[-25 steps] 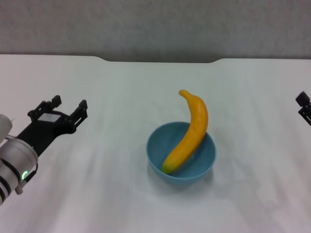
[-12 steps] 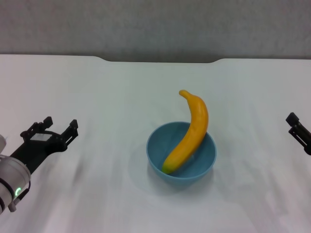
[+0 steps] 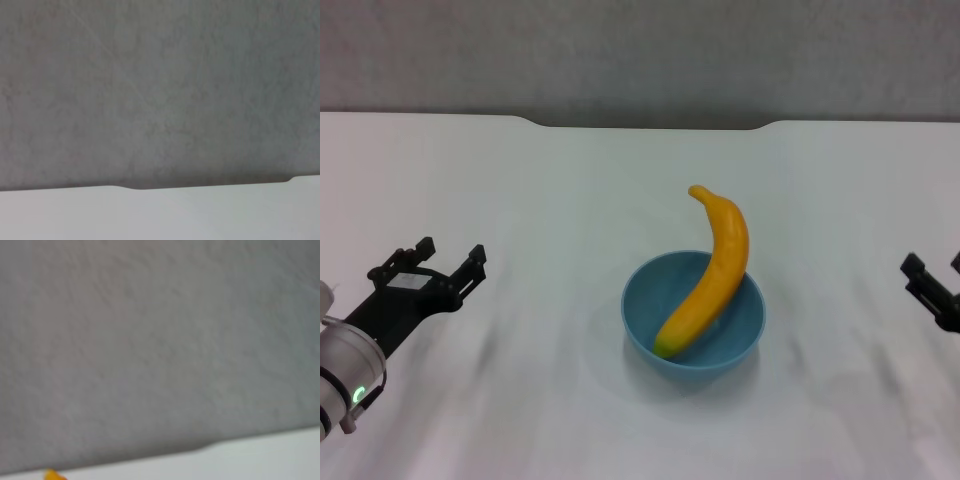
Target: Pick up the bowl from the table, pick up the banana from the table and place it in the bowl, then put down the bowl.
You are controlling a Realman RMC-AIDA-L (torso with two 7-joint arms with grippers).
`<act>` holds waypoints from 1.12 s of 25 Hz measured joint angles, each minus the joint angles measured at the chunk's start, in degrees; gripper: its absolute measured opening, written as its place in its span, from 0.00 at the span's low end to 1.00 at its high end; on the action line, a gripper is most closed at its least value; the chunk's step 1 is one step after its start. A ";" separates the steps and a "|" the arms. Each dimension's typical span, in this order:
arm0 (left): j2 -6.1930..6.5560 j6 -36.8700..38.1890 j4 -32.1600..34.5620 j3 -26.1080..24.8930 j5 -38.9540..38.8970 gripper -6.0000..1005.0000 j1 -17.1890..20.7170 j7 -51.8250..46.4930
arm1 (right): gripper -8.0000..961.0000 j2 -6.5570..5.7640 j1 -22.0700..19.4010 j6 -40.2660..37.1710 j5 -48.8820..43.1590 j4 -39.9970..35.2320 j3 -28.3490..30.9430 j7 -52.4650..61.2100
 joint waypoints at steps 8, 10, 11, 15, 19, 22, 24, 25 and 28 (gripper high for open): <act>0.02 1.13 1.10 -1.26 -0.08 0.73 -0.30 -0.66 | 0.86 0.09 1.39 8.57 -0.32 0.24 -1.14 -0.21; 0.00 1.15 1.44 -1.20 -0.09 0.73 -0.76 -0.81 | 0.87 0.10 1.63 8.64 -0.33 0.10 -1.89 0.29; -0.03 1.16 1.80 -1.13 -0.09 0.73 -1.10 -0.82 | 0.87 0.10 1.78 8.77 -0.32 0.08 -2.24 0.45; -0.12 1.27 4.08 -0.86 -0.09 0.73 -1.99 -0.83 | 0.87 0.12 2.32 10.31 -0.34 0.11 -2.84 0.09; -0.12 1.40 6.24 -1.13 -0.08 0.73 -2.43 -0.85 | 0.87 0.09 2.67 11.66 -0.37 -0.32 -3.59 -0.22; -0.06 1.53 6.74 -1.12 -0.08 0.73 -3.00 -0.72 | 0.87 0.01 2.98 11.83 -0.20 -0.31 -4.03 -0.09; -0.14 1.87 7.18 -0.90 0.02 0.73 -3.23 -0.33 | 0.87 0.03 3.30 12.43 -0.21 -0.30 -4.26 -0.07; -0.23 2.06 7.66 -0.84 0.14 0.73 -3.42 -0.21 | 0.87 0.05 3.50 12.83 -0.22 -0.35 -4.47 -0.07; -0.26 2.26 8.94 -0.75 0.36 0.73 -4.03 -0.19 | 0.87 0.13 4.01 13.76 -0.20 -0.44 -5.48 -0.07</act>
